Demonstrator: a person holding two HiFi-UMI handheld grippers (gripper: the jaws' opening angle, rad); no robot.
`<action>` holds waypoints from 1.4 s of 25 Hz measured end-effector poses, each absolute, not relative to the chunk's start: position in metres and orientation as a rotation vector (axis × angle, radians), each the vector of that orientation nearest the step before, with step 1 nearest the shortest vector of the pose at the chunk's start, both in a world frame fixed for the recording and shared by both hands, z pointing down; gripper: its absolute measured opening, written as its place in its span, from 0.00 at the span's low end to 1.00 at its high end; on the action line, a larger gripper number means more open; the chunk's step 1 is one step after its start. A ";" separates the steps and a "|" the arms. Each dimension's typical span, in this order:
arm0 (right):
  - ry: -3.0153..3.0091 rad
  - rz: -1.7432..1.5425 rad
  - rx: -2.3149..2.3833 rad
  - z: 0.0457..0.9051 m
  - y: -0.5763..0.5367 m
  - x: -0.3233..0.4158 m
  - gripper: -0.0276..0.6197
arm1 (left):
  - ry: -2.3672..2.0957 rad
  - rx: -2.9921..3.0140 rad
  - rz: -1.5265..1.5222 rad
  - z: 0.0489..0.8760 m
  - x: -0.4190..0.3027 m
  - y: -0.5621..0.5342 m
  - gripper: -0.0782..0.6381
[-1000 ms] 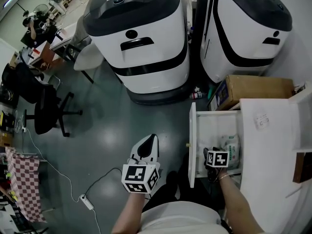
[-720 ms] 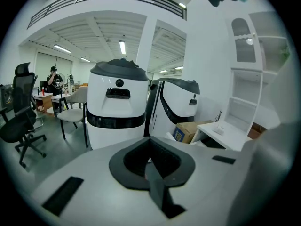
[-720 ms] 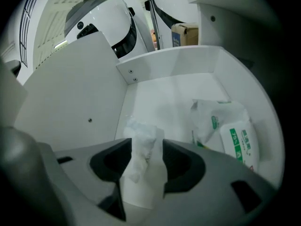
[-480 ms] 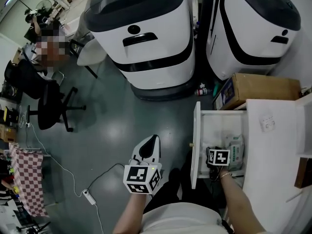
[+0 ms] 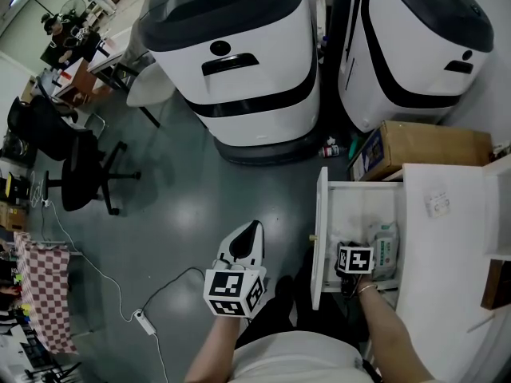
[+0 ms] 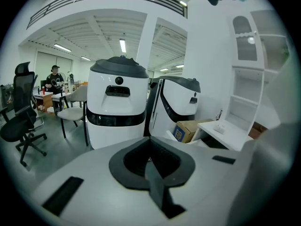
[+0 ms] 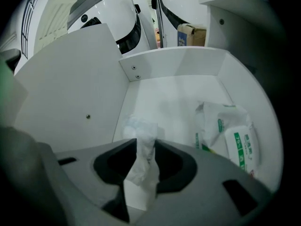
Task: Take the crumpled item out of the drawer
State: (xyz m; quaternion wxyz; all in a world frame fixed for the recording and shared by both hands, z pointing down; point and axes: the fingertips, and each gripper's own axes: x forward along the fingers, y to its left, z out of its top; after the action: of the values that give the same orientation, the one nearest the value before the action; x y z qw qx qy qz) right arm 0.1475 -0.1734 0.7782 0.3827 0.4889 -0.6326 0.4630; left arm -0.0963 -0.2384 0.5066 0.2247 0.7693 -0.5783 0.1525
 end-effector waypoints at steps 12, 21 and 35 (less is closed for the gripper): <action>-1.663 1.216 1.324 0.759 -0.174 0.151 0.17 | -1.574 2.164 0.411 0.500 -0.094 -0.233 0.10; -1.743 1.180 1.424 0.723 -0.177 0.151 0.15 | -1.555 2.204 0.381 0.491 -0.093 -0.225 0.10; -1.896 1.081 1.634 0.639 -0.183 0.146 0.14 | -1.502 2.294 0.330 0.475 -0.096 -0.212 0.10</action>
State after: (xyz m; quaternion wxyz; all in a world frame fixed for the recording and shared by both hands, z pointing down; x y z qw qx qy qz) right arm 0.1460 -0.1826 0.6391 0.2061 0.5863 -0.6806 0.3881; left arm -0.0956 -0.2122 0.4747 0.1890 0.8156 -0.5341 0.1173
